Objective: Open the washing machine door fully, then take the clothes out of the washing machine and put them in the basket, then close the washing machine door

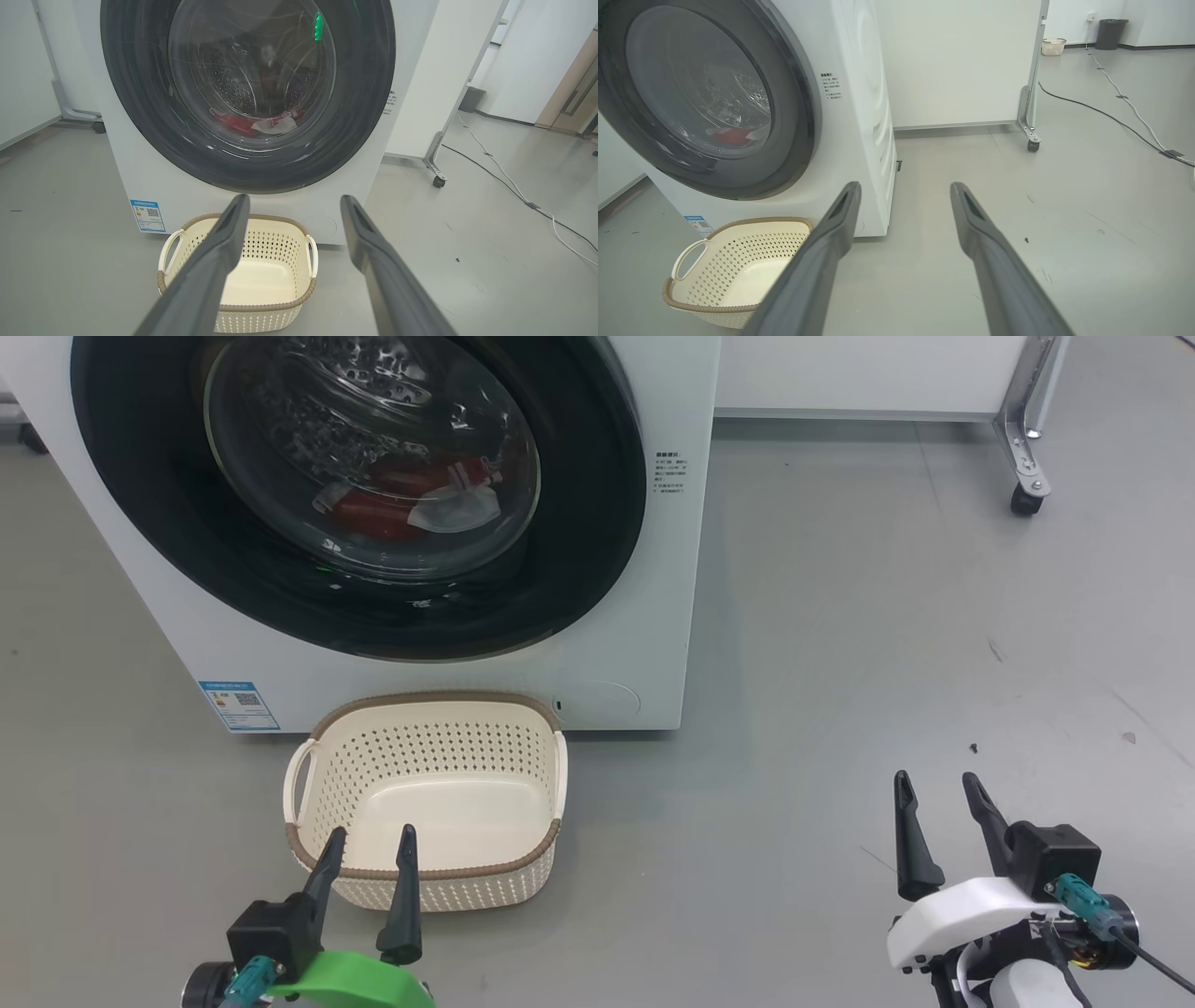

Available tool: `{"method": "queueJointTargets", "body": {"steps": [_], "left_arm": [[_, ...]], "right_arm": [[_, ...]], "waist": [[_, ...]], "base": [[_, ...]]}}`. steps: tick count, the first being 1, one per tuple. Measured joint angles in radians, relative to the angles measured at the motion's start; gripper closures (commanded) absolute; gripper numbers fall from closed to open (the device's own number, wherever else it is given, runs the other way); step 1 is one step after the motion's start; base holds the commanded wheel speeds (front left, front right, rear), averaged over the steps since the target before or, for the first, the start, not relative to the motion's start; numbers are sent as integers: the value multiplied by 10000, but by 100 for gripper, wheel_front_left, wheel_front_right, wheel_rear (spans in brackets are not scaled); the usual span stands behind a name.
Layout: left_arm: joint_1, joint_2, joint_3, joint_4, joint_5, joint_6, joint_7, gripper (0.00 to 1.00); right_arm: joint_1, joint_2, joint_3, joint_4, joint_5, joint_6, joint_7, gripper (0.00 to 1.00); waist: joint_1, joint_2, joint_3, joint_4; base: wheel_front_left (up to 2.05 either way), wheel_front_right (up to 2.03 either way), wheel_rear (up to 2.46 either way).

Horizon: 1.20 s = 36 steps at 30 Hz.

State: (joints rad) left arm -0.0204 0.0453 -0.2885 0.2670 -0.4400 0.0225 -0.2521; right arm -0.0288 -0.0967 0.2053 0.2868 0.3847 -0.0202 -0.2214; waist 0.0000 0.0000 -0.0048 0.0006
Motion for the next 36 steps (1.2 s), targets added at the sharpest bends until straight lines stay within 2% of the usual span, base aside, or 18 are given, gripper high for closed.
{"method": "queueJointTargets", "body": {"steps": [12, 24, 25, 27, 28, 36], "left_arm": [[-80, 2, -90, -67, 6, 0, 0, 0], [-518, 0, -330, -460, 15, 86, 0, 0], [-609, 0, -357, -514, 15, 88, 0, 0], [-791, 0, -378, -654, 15, 90, 0, 0], [-880, 0, -391, -744, 15, 90, 0, 0], [-1383, -6, -744, -972, -13, 121, 0, 0]], "right_arm": [[-160, 2, -63, -226, 2, 17, -58, 0], [-935, 196, -798, -711, 1626, 719, -109, 0], [-1079, 196, -836, -748, 1797, 771, -33, 25], [-1388, 182, -907, -802, 1894, 811, 115, 95], [-1565, 151, -934, -832, 1944, 878, 213, 100], [-3296, -65, -1676, -1269, 3358, 1074, 1124, 100]], "waist": [[0, 0, 206, 105], [0, 0, 1082, 388], [0, 0, 1188, 425], [0, 0, 1406, 501], [0, 0, 1525, 542], [0, 0, 2541, 926]], "base": [[0, 0, 0], [0, 0, 0], [0, 0, 0], [0, 0, 0], [0, 0, 0], [0, 0, 0]]}}
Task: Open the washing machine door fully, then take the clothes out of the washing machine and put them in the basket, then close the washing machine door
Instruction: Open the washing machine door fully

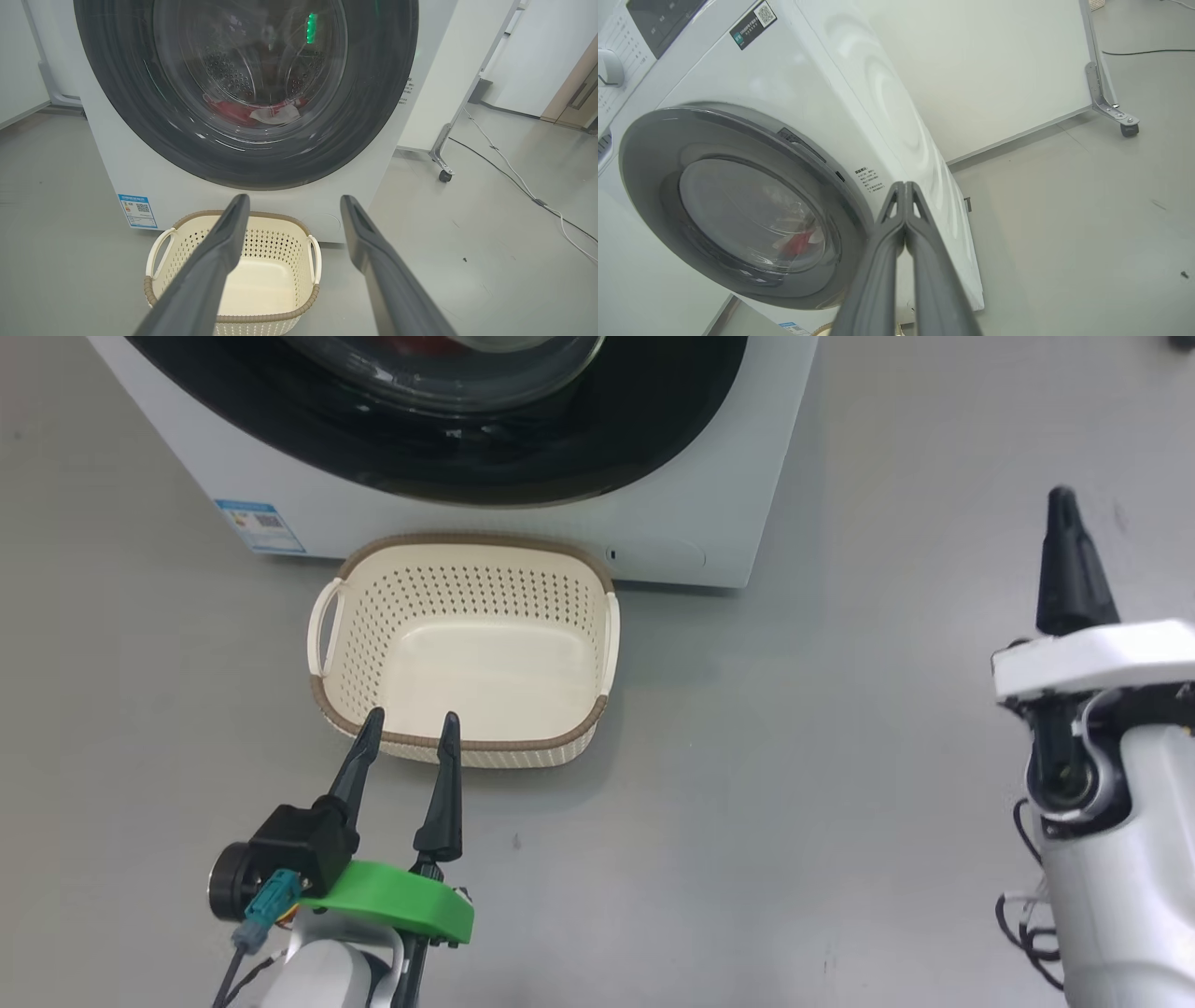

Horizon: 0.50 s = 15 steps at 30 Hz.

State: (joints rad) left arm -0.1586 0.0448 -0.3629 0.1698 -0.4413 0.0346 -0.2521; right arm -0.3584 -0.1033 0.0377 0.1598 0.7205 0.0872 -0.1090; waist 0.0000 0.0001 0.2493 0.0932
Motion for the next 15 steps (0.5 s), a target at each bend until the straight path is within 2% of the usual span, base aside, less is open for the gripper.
{"method": "queueJointTargets", "body": {"steps": [9, 15], "left_arm": [[-662, -13, -326, -274, -249, 46, 0, 0], [-991, -23, -548, -428, -347, 128, 0, 0]], "right_arm": [[-1838, -267, -777, -153, 1523, -8, 1267, 100], [-3101, -288, -1039, -136, 2491, -211, 2276, 100]], "waist": [[0, 0, 1018, 501], [0, -1, 1717, 886]], "base": [[0, 0, 0], [0, 0, 0]]}}
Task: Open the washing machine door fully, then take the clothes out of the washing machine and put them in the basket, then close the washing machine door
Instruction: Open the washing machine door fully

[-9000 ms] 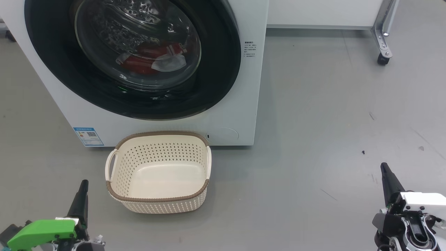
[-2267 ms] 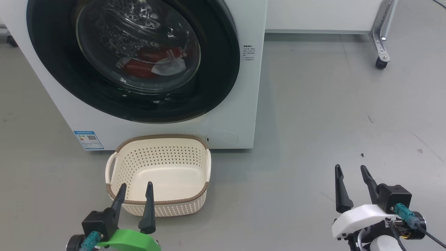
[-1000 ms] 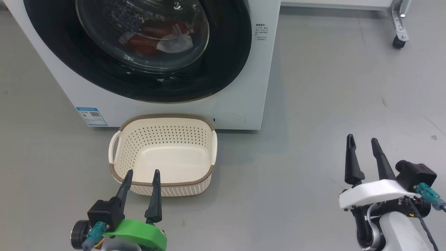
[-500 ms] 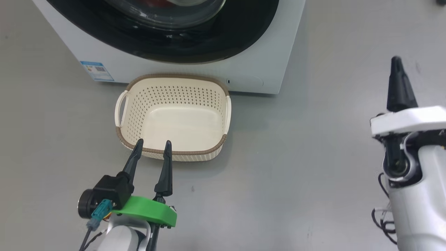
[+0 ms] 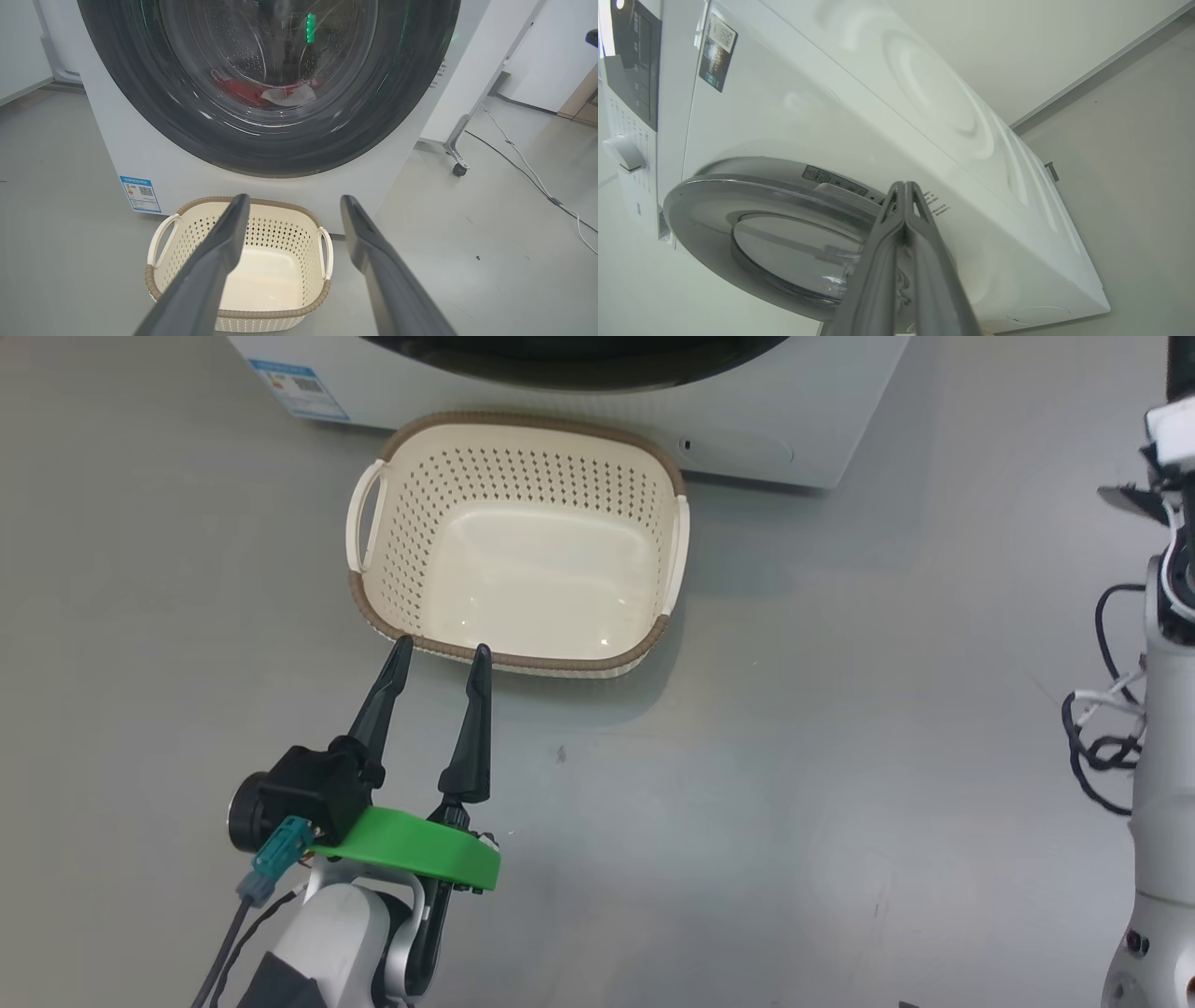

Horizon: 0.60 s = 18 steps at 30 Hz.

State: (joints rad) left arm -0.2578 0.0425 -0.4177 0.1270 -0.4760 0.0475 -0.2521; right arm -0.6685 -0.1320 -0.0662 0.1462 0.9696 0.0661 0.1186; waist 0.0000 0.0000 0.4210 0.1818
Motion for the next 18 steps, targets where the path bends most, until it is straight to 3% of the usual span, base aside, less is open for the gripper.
{"method": "queueJointTargets", "body": {"steps": [18], "left_arm": [[-601, -54, -378, 17, -341, 102, 0, 0]], "right_arm": [[-3124, -184, -456, 982, 1747, -1189, 2153, 100]], "waist": [[0, 0, 1358, 967]], "base": [[0, 0, 0]]}}
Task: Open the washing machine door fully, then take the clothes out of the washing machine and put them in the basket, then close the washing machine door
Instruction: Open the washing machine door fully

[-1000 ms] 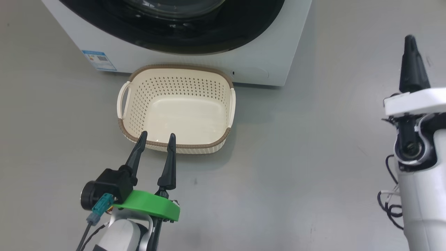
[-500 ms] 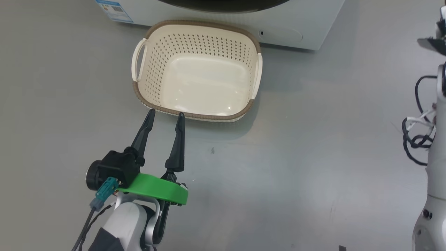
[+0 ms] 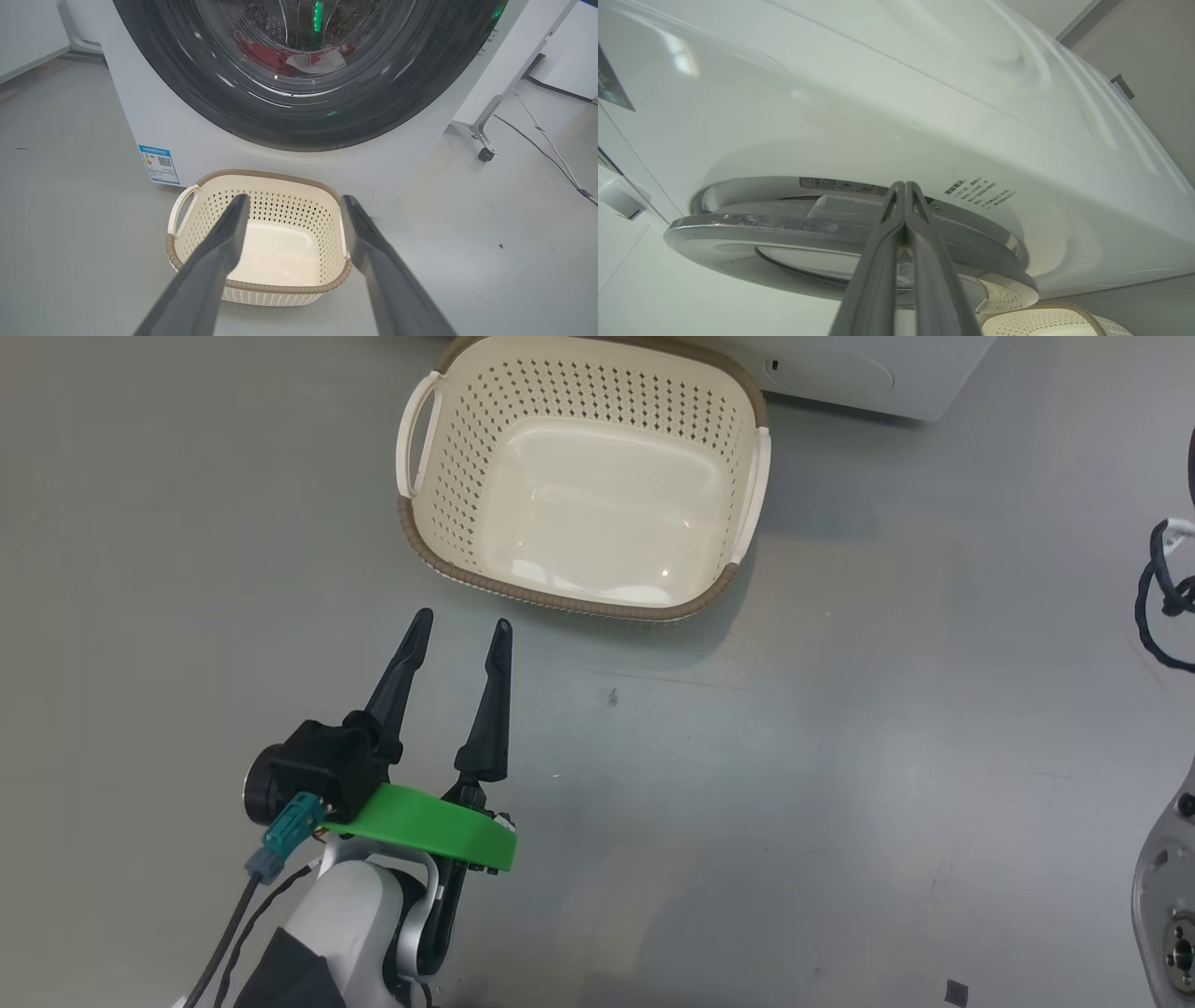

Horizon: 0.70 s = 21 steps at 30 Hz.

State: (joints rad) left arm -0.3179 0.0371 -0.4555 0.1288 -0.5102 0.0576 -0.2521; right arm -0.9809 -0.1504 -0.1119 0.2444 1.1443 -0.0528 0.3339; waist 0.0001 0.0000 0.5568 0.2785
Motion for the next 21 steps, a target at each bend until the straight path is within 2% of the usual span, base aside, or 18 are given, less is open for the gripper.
{"method": "queueJointTargets", "body": {"steps": [6, 21], "left_arm": [[-26, -6, -96, -17, -142, 10, 0, 0], [-336, -44, -257, -82, -418, 123, 0, 0]], "right_arm": [[-830, 234, -313, 435, 930, -464, 598, 100], [-2057, 100, -347, 1388, 1329, -648, 1584, 100]], "waist": [[0, 0, 218, 206], [0, 0, 670, 657]], "base": [[0, 0, 0], [0, 0, 0]]}}
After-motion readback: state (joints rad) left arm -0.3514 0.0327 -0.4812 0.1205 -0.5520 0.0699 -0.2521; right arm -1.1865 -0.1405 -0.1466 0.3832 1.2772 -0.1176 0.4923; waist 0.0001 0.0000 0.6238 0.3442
